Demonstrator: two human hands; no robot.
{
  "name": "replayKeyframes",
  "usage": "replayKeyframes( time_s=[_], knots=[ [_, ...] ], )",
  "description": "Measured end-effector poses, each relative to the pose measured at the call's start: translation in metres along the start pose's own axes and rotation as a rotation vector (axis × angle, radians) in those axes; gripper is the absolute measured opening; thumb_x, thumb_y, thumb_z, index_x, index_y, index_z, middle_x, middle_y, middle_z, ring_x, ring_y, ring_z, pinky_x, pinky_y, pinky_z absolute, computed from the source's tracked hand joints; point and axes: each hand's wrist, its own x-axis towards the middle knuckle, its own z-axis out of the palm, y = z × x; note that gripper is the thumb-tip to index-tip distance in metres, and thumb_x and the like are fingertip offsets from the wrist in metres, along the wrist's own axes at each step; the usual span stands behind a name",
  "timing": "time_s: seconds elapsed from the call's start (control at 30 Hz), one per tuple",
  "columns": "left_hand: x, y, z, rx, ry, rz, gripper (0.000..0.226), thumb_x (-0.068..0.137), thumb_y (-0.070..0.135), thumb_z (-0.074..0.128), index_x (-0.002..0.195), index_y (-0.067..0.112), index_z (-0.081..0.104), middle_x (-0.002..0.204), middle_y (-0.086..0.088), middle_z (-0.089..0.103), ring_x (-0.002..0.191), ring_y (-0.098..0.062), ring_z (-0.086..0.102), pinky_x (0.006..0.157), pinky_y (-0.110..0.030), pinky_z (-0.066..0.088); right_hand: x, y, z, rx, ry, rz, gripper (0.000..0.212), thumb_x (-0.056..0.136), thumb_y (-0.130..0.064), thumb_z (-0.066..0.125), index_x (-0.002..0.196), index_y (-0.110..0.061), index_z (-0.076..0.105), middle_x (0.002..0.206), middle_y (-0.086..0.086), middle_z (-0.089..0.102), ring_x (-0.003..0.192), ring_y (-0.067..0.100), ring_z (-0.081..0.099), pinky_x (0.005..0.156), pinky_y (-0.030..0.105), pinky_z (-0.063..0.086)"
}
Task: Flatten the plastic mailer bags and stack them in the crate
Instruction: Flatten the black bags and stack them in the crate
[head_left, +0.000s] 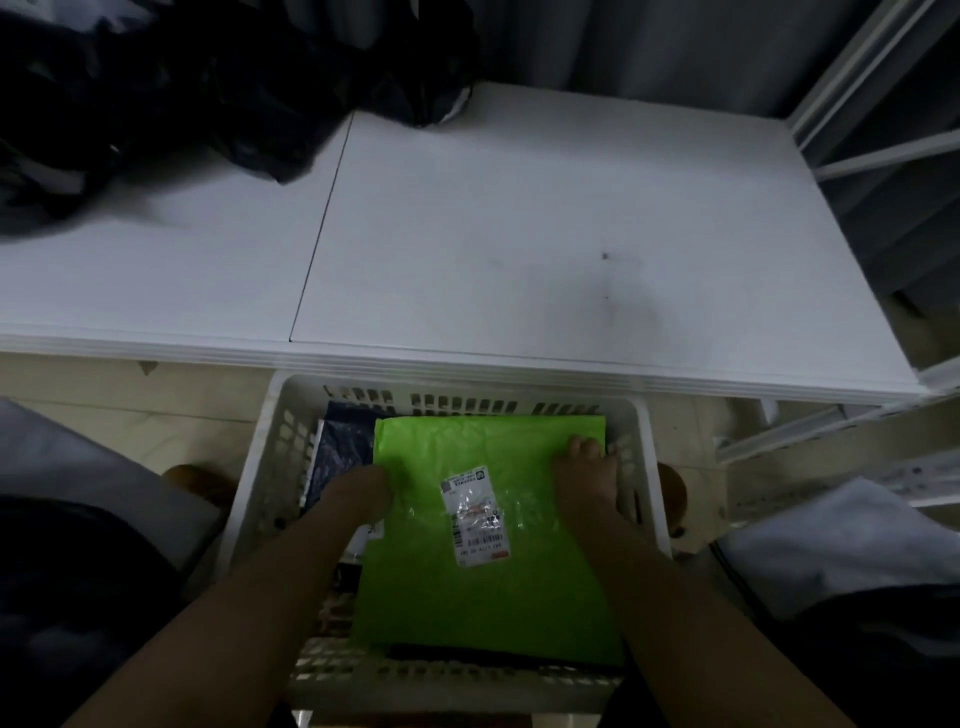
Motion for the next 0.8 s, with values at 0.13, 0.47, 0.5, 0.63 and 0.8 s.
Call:
replayKeyframes(
  time_s=[0.13,0.47,0.5,0.63,0.8],
  knots=[
    [-0.031,0.018,-0.031,-0.035,0.025,0.075,0.032,0.1,0.016,0.042,0.114,-0.005,0.063,0.123,-0.021,0.059,0.102,-0.026,0.058,0.084,-0.033,0.044,-0.018,-0.002,-0.039,0.197,0.082,-0.165,0.034,0.094,-0.012,0.047,0.128,-0.009,0.05,0.128,0.012,0.053,0.117,0.03,0.053,0.091,0.036,0.044],
    [-0.144,0.037,-0.134,-0.054,0.368,0.193,0.026,0.095,0.02,0.051,0.107,0.001,0.064,0.112,-0.015,0.066,0.104,-0.028,0.061,0.085,-0.032,0.046,-0.07,-0.049,-0.183,0.325,0.391,-0.32,0.024,0.094,-0.018,0.046,0.11,-0.01,0.063,0.114,0.013,0.061,0.102,0.031,0.059,0.078,0.032,0.044],
    [-0.154,0.031,-0.146,-0.061,0.418,0.194,0.027,0.097,0.022,0.048,0.109,0.003,0.062,0.113,-0.015,0.066,0.104,-0.028,0.061,0.087,-0.032,0.046,-0.076,-0.057,-0.201,0.342,0.418,-0.334,0.025,0.094,-0.019,0.046,0.111,-0.011,0.063,0.115,0.012,0.061,0.103,0.031,0.058,0.077,0.032,0.043],
    [-0.184,0.004,-0.188,-0.111,0.581,0.165,0.027,0.098,0.03,0.045,0.114,0.012,0.057,0.119,-0.009,0.063,0.107,-0.026,0.058,0.094,-0.038,0.046,-0.092,-0.088,-0.265,0.404,0.5,-0.381,0.024,0.093,-0.02,0.046,0.11,-0.019,0.063,0.114,0.005,0.062,0.098,0.027,0.058,0.07,0.03,0.04],
    [-0.212,-0.036,-0.243,-0.149,0.788,0.113,0.028,0.097,0.029,0.044,0.116,0.015,0.057,0.123,-0.005,0.059,0.107,-0.026,0.056,0.09,-0.036,0.047,-0.098,-0.13,-0.334,0.387,0.597,-0.439,0.024,0.09,-0.017,0.047,0.106,-0.019,0.065,0.11,0.004,0.063,0.092,0.026,0.059,0.067,0.03,0.039]
  ],
)
